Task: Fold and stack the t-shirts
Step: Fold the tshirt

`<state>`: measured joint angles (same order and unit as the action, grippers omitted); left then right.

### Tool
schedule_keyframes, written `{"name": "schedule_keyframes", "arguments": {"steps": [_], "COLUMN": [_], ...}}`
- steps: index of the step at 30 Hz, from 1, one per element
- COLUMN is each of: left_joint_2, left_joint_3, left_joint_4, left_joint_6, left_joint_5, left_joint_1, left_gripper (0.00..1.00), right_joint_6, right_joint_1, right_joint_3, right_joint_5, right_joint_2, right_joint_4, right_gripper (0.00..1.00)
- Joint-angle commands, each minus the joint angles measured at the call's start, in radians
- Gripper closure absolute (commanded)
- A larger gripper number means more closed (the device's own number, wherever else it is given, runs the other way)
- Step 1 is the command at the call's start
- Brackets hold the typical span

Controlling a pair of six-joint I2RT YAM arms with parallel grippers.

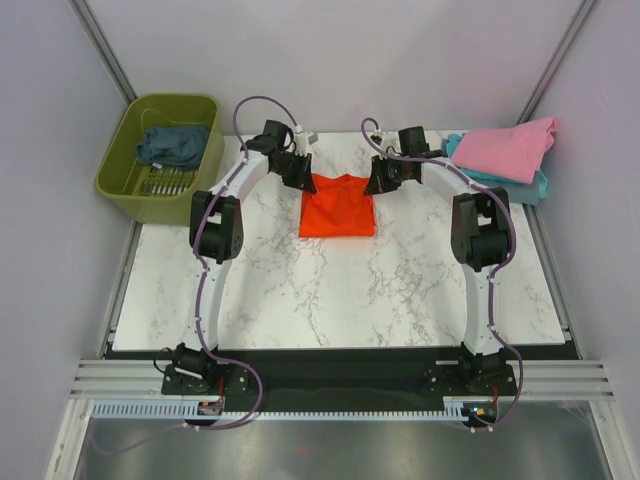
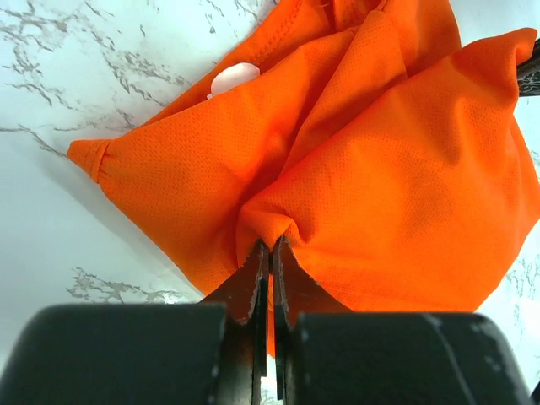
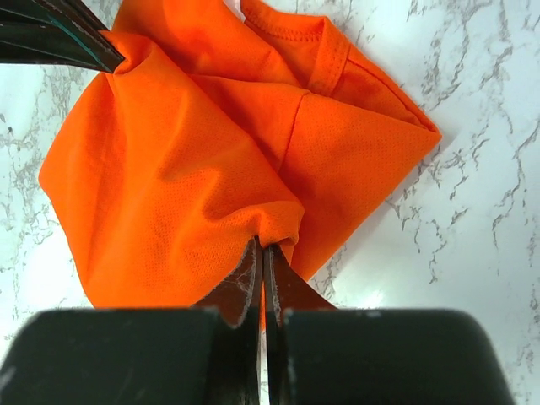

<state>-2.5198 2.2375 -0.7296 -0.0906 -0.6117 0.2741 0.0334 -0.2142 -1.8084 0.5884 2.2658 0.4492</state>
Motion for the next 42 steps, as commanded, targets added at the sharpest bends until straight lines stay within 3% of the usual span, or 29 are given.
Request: {"name": "schedule_keyframes", "arguments": {"steps": [1, 15, 21, 26, 27, 28, 29, 31, 32, 35, 38, 40, 42], "left_joint_2": [0.088, 0.15, 0.124, 0.04, 0.03, 0.015, 0.01, 0.01, 0.015, 0.032, 0.064, 0.102, 0.145], "left_joint_3": [0.059, 0.086, 0.115, 0.158, 0.166, 0.171, 0.189, 0.194, 0.194, 0.189, 0.175, 0.166, 0.145], "left_joint_4": [0.033, 0.055, 0.081, 0.189, 0.22, 0.245, 0.277, 0.306, 0.317, 0.325, 0.306, 0.277, 0.256], "left_joint_6": [0.006, 0.028, 0.032, 0.072, 0.081, 0.083, 0.081, 0.081, 0.081, 0.081, 0.117, 0.114, 0.112], "left_joint_5": [-0.025, -0.03, 0.016, 0.137, 0.159, 0.2, 0.228, 0.309, 0.329, 0.366, 0.401, 0.354, 0.282], "left_joint_1": [-0.007, -0.012, -0.016, -0.016, -0.016, -0.015, -0.012, -0.003, -0.001, -0.001, -0.001, 0.0, 0.0], "left_gripper": [0.98, 0.98, 0.98, 0.96, 0.91, 0.62, 0.51, 0.43, 0.33, 0.25, 0.23, 0.23, 0.23], "right_joint_6": [0.008, 0.002, 0.003, 0.01, 0.0, -0.021, -0.021, -0.009, -0.009, -0.01, -0.029, -0.03, -0.117], "right_joint_1": [-0.005, -0.007, -0.005, -0.005, -0.005, -0.005, -0.005, -0.007, -0.007, -0.007, -0.007, -0.002, 0.016], "right_joint_3": [-0.055, -0.074, -0.121, -0.189, -0.206, -0.213, -0.224, -0.261, -0.269, -0.273, -0.246, -0.206, -0.159], "right_joint_5": [0.01, -0.009, -0.032, -0.096, -0.131, -0.169, -0.218, -0.251, -0.265, -0.3, -0.295, -0.283, -0.253], "right_joint_2": [-0.069, -0.111, -0.078, 0.001, 0.011, 0.021, 0.04, 0.052, 0.049, 0.022, -0.023, -0.048, -0.072], "right_joint_4": [-0.029, -0.035, -0.047, -0.061, -0.078, -0.092, -0.101, -0.104, -0.107, -0.11, -0.106, -0.103, -0.102], "right_gripper": [1.0, 1.0, 1.0, 1.0, 0.98, 0.81, 0.72, 0.63, 0.58, 0.51, 0.5, 0.5, 0.42]}}
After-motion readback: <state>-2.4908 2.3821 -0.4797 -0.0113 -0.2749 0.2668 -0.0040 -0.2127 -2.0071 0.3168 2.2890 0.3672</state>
